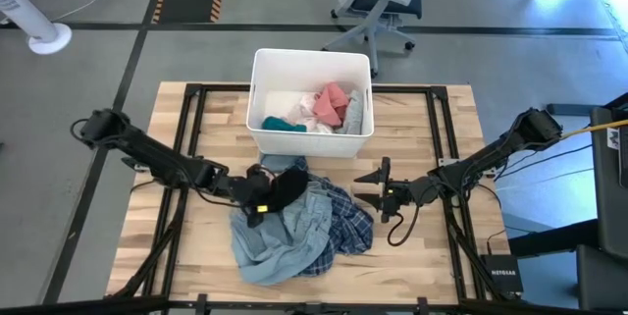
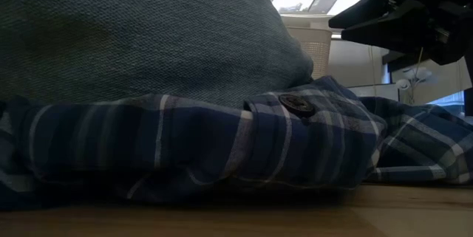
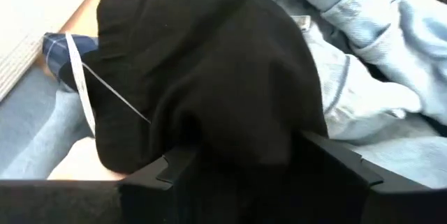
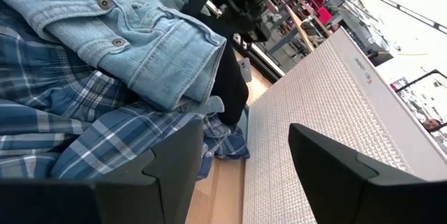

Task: Sort clothes
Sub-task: Put the black boxer shorts into the white laundry bin

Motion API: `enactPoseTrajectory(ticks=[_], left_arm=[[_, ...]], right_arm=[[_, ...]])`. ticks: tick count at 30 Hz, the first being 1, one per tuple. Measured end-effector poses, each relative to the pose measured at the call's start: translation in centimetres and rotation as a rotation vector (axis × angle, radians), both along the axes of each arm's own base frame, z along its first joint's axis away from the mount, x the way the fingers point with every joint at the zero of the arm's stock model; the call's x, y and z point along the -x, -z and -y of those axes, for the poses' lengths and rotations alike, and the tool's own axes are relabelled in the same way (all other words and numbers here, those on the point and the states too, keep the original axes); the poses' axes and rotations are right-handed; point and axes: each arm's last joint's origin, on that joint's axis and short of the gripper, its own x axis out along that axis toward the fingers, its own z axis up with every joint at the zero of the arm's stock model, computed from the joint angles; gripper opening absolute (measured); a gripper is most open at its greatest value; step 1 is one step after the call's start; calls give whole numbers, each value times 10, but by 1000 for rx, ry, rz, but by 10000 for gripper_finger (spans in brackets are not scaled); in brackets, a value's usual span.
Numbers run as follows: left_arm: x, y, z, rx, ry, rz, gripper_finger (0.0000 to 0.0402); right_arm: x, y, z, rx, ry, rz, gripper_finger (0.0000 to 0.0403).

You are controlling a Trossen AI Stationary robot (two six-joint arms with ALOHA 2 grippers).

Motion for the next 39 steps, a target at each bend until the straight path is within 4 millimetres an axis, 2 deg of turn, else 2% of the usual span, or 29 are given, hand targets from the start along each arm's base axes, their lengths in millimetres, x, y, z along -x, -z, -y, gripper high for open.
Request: enactPoseTrajectory(ticks=[4, 7, 15, 20, 22, 28, 32, 39], left_arm=[[-5, 4, 1, -30, 20, 13, 195], [-7, 2, 1, -36, 31, 38, 177], [-11, -4, 3, -83, 78, 109, 84], [-14, -13, 4, -142, 128, 197, 19], [-14, -20, 4, -161, 142, 237, 5], [-16, -53, 5, -257, 195, 355, 7], [-15, -84, 3, -339, 222, 454, 4], [-11, -141, -13, -500, 192, 615, 2]], right_arm=[[0, 0, 0, 0, 0, 0, 232], [0, 0, 0, 1, 1, -1, 232], [0, 0, 0, 0, 0, 0, 232], [0, 0, 0, 1, 1, -1, 232], [0, 0, 0, 0, 1, 0, 232], [0, 0, 0, 0, 1, 0, 232], [0, 0, 0, 0, 1, 0, 232], [0, 0, 0, 0, 1, 0, 232]])
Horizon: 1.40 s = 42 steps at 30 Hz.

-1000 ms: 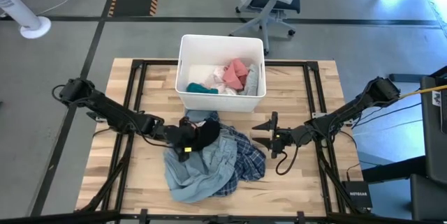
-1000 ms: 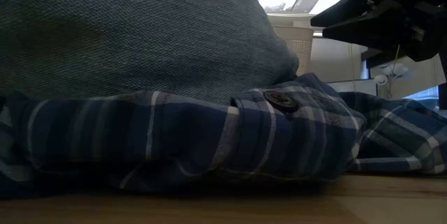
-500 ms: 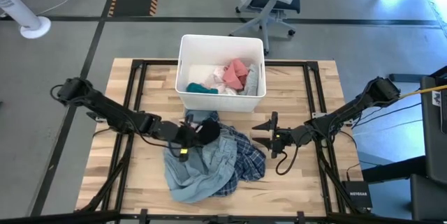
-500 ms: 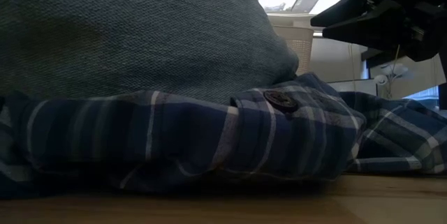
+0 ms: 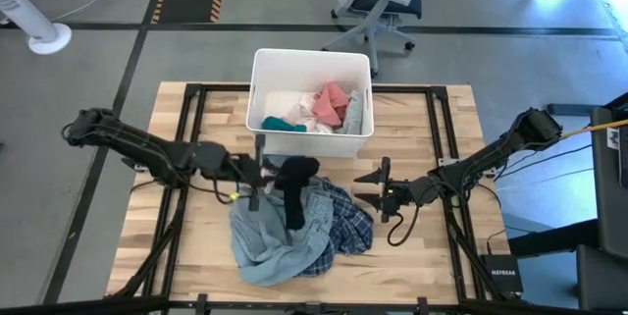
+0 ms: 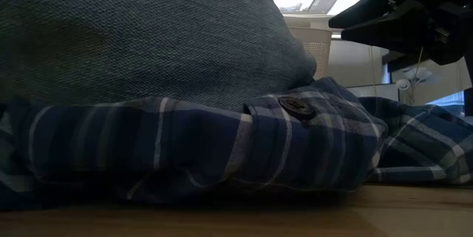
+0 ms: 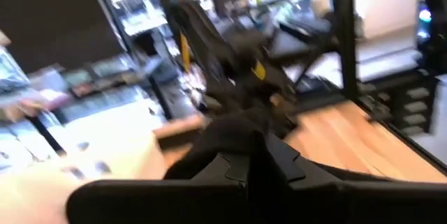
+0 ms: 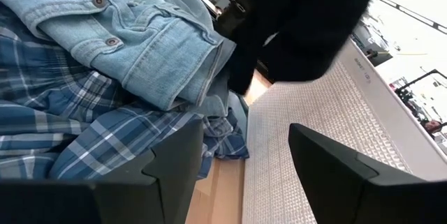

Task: Sort clothes
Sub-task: Put the black boxer shorts into the white laundry bin

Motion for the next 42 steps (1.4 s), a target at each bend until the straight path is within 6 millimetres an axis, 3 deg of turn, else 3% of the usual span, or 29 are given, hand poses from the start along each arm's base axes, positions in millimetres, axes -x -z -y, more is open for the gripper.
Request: enactPoseTrajectory(ticks=[8, 22, 30, 42], left_arm=[[5, -53, -26, -92, -120, 155, 2], [15, -113, -62, -245, -318, 303, 3], [21, -119, -95, -297, -582, 312, 6], [23, -95, -137, -62, -718, 150, 7]], right_arm=[[0, 0, 0, 1, 0, -1, 232], [0, 0, 0, 1, 0, -2, 232], [0, 0, 0, 2, 0, -3, 232], [0, 0, 0, 2, 0, -3, 232]])
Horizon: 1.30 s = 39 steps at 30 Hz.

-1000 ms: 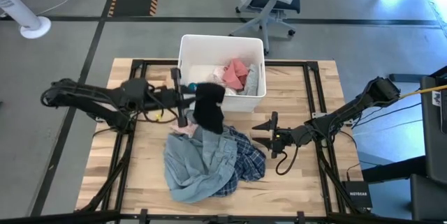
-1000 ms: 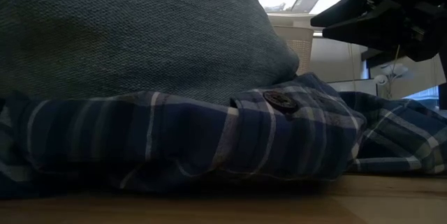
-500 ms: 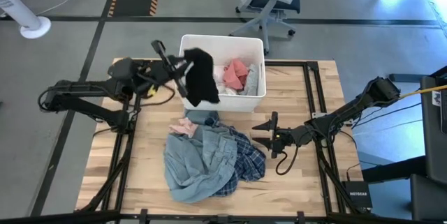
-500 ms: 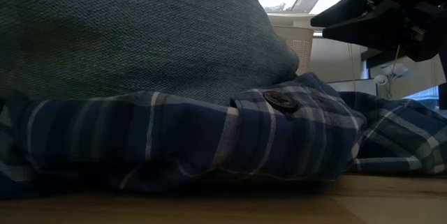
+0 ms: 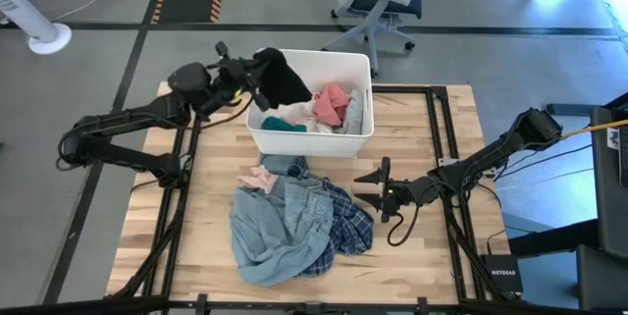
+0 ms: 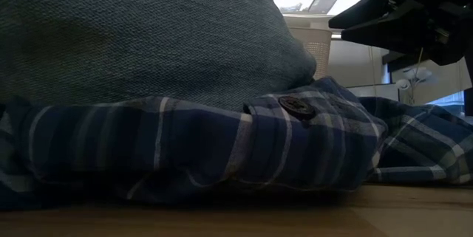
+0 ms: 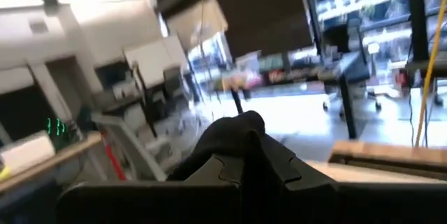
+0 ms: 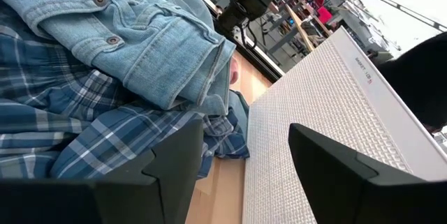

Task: Sort clothes
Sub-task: Put the black boxer shorts into the white laundry bin, then put the light pink sock into the white laundry bin

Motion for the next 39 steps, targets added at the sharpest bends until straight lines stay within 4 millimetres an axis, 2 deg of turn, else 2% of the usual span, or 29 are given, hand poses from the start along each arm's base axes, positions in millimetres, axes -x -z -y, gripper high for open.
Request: enactPoseTrajectory(ticks=[8, 12, 16, 20, 24, 32, 39], left_arm=[[-16, 22, -6, 123, 11, -88, 16], [-24, 34, -9, 165, 7, -141, 50], [-28, 43, -10, 231, 3, -168, 102], [-23, 38, -8, 302, -3, -244, 150], [-12, 26, -4, 395, -22, -344, 182], [6, 17, 17, 604, 69, -487, 194], [10, 24, 54, 681, 182, -597, 186]], right_arm=[[0, 0, 0, 0, 0, 0, 232], [0, 0, 0, 0, 0, 0, 232], [0, 0, 0, 0, 0, 0, 232], [0, 0, 0, 0, 0, 0, 232], [0, 0, 1, 4, 16, 3, 232], [0, 0, 1, 6, 23, 4, 232], [0, 0, 1, 7, 23, -2, 232]])
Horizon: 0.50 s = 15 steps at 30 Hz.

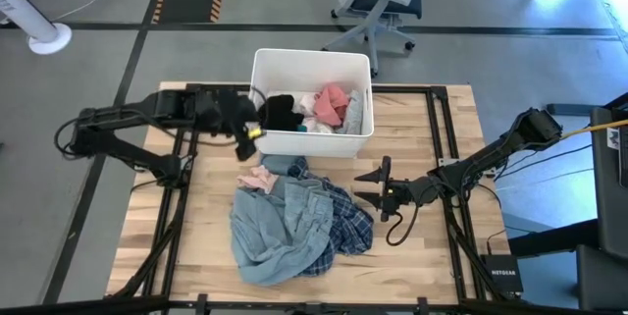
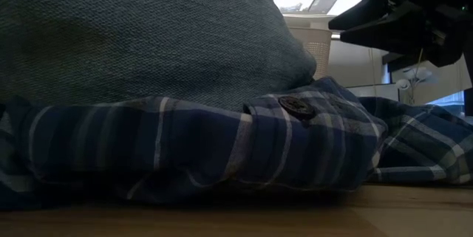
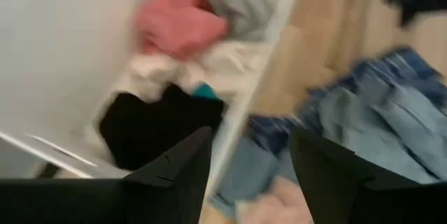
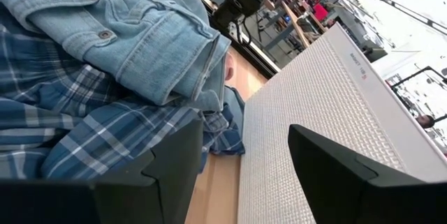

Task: Sort clothes
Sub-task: Put the light pink sock into the white laundry bin

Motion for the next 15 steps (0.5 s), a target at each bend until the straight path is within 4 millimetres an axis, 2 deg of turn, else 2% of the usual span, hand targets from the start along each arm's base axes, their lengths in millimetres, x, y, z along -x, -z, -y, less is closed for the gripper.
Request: enactPoseTrajectory(ticks=[5, 9, 15], left_arm=[[2, 3, 29, 40, 69, -21, 186], [4, 5, 49, 5, 73, -24, 186], [5, 28, 69, -39, 91, -75, 186]], right_arm=[[0, 0, 0, 0, 0, -1, 232], [0, 0, 0, -4, 1, 0, 232], [0, 0, 0, -7, 1, 0, 232]])
